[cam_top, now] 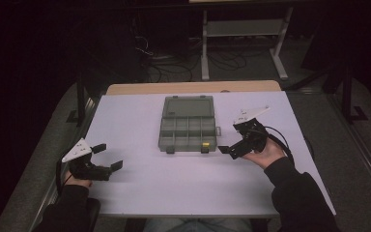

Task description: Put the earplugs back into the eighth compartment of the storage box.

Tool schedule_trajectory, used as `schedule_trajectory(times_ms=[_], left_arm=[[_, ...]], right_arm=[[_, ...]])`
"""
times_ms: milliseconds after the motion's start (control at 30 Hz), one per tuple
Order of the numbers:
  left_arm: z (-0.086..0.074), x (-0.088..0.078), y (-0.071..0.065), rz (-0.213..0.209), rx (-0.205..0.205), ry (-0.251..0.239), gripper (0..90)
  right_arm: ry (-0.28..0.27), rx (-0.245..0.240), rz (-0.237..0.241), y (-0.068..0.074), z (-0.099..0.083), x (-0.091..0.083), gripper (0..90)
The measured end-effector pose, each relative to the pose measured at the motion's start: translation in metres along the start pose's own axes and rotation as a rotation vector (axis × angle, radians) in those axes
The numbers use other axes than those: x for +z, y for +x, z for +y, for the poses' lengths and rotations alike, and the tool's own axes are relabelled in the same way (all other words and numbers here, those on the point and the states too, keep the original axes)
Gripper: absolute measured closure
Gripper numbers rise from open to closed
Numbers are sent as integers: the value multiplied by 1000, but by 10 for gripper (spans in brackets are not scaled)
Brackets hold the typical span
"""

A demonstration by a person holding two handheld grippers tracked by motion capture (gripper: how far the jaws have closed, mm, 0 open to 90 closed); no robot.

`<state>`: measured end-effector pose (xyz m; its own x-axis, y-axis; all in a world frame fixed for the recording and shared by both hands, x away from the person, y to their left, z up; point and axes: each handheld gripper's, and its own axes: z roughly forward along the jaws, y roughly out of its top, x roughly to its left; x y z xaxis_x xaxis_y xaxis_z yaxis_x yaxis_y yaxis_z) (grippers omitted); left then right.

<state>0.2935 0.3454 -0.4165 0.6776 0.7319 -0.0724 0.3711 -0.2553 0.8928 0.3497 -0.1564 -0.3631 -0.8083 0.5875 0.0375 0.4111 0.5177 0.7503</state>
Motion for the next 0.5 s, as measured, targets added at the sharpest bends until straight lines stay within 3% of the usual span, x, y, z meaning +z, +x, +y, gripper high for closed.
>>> schedule_trajectory(times_ms=[500], left_arm=[[0,0,0,0,0,-2,0]], right_arm=[[-44,76,-14,-11,-35,-19,0]])
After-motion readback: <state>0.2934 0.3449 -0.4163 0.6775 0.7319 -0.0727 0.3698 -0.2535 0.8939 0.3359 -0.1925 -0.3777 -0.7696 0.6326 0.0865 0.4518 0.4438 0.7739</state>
